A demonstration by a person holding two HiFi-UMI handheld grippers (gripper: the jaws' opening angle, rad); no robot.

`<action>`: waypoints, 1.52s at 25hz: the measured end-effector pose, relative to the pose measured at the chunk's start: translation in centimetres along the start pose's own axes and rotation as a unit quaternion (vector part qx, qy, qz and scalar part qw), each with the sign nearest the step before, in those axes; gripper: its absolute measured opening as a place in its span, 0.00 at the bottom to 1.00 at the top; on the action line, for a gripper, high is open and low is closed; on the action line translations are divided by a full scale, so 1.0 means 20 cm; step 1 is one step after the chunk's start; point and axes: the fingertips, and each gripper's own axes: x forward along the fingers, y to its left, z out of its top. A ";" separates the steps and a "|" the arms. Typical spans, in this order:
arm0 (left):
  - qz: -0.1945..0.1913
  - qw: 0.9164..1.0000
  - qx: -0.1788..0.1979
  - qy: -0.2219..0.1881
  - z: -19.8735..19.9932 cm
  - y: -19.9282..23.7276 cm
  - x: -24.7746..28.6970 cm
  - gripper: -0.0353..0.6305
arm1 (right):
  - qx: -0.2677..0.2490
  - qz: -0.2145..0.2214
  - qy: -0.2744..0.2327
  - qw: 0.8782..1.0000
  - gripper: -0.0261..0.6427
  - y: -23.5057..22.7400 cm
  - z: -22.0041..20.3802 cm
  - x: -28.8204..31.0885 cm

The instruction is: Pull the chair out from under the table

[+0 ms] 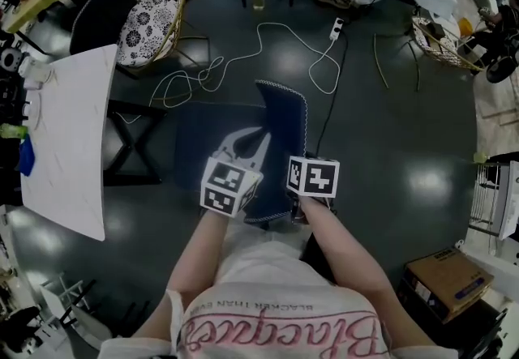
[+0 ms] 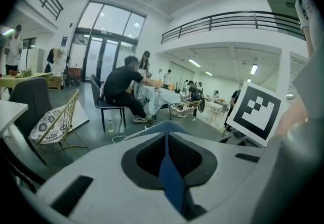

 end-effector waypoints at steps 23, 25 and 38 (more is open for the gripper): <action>0.007 1.000 0.018 -0.013 0.06 -0.11 -0.01 0.08 | -0.210 0.032 -0.173 0.962 0.30 0.16 0.31 -0.40; 0.013 1.000 0.023 -0.016 0.08 -0.11 -0.03 0.08 | -0.221 0.060 -0.220 0.948 0.25 0.24 0.37 -0.49; 0.111 0.991 0.023 -0.073 0.25 -0.27 -0.08 0.08 | -0.313 0.236 -0.260 0.882 0.05 0.34 0.35 -0.74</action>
